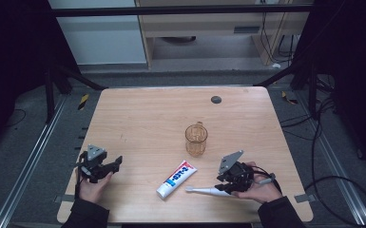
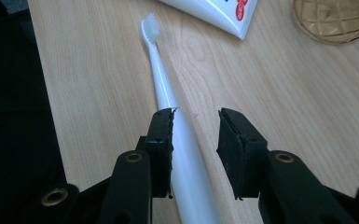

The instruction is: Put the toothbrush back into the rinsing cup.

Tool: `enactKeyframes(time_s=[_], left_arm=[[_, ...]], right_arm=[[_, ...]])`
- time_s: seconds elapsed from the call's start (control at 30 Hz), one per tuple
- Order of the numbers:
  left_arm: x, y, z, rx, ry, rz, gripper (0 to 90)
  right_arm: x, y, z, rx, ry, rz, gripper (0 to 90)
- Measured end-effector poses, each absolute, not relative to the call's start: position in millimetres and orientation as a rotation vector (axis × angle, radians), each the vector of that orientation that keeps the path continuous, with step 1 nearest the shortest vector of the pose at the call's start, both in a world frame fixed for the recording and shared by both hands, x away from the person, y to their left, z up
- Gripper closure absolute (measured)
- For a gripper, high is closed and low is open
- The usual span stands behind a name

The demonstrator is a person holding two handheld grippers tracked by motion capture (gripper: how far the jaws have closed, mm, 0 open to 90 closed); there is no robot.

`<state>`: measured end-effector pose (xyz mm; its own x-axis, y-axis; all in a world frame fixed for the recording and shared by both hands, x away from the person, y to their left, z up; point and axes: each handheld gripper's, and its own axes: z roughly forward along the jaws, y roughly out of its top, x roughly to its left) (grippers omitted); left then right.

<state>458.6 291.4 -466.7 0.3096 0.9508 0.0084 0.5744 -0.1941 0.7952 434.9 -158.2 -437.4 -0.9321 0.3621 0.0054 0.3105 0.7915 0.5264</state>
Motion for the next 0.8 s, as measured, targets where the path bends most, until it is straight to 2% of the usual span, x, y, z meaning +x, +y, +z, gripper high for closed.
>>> enactKeyframes(time_s=[0.8], left_arm=[[459,291,-467,1.878,1.351,0.681,33.8]], right_arm=[[436,-150,-458,0.485,2.968,0.719,63.7]])
